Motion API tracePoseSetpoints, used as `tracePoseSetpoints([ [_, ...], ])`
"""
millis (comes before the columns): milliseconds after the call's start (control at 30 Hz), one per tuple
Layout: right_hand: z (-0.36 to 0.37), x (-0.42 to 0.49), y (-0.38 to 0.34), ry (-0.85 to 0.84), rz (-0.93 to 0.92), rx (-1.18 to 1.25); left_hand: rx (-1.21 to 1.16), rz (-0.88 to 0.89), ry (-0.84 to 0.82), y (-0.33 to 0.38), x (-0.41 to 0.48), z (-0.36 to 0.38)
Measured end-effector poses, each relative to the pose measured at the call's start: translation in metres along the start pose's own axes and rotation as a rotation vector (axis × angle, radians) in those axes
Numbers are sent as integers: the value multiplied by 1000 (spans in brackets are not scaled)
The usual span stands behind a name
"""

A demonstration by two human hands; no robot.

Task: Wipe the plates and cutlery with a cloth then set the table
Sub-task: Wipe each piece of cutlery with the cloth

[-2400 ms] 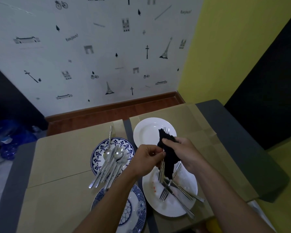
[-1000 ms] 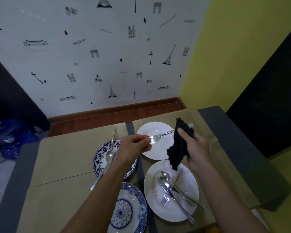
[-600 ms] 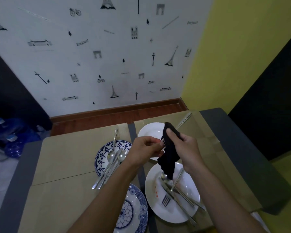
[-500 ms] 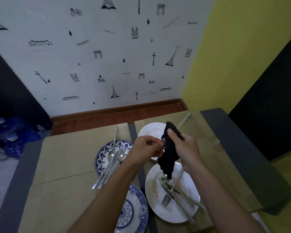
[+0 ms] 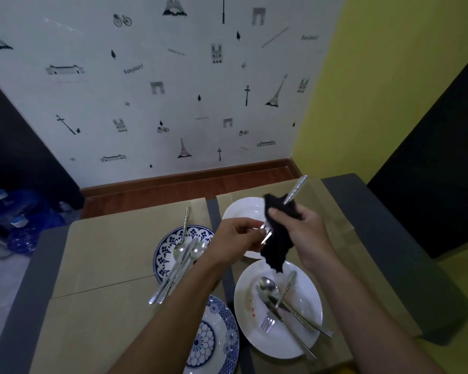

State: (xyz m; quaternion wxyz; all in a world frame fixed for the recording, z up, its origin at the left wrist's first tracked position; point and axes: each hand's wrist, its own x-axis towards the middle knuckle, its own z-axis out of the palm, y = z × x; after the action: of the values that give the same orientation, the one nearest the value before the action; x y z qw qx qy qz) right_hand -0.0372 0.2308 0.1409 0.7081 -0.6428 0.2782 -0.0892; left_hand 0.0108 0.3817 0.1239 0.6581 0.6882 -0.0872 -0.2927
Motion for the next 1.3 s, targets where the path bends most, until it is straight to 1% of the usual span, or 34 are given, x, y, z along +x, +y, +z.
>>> tracePoseSetpoints([
  [67, 5, -4, 7, -70, 4, -19, -1, 2, 22, 0, 2, 2],
  [133, 8, -7, 11, -74, 8, -25, 11, -14, 42, -1, 3, 1],
  [200, 9, -7, 13, -52, 15, -67, 48, -32, 25, -4, 4, -3],
  [267, 9, -7, 11, 11, 14, -89, 85, -55, -4, -8, 5, -6],
  [333, 9, -7, 10, 65, 2, -51, 115, -57, -2, -10, 5, -5],
  [400, 11, -8, 10, 61, 18, -7, 128, -40, 23, -10, 5, -3],
  [600, 15, -11, 16, -134, 103, -85, 152, -34, 35, -7, 7, -2],
  [667, 12, -12, 15, -207, 102, -84, 130, -39, 35, -9, 6, -5],
  [733, 9, -12, 14, -224, 77, -94, 100, -45, 19, -11, 6, -7],
  [867, 9, -6, 13, -131, 28, -76, 129, -24, -17, -5, 6, -10],
  [933, 11, -2, 13, -36, 5, -57, 155, -16, -28, -3, 7, -14],
  [1033, 9, 5, 7, 149, 1, 19, 200, -28, -76, -6, 6, -17],
  [1100, 5, 8, 2, 173, -14, 35, 180, -20, -79, -8, 5, -16],
  [1300, 5, 0, 5, -51, 3, -54, 126, 55, 32, -1, 7, -4],
])
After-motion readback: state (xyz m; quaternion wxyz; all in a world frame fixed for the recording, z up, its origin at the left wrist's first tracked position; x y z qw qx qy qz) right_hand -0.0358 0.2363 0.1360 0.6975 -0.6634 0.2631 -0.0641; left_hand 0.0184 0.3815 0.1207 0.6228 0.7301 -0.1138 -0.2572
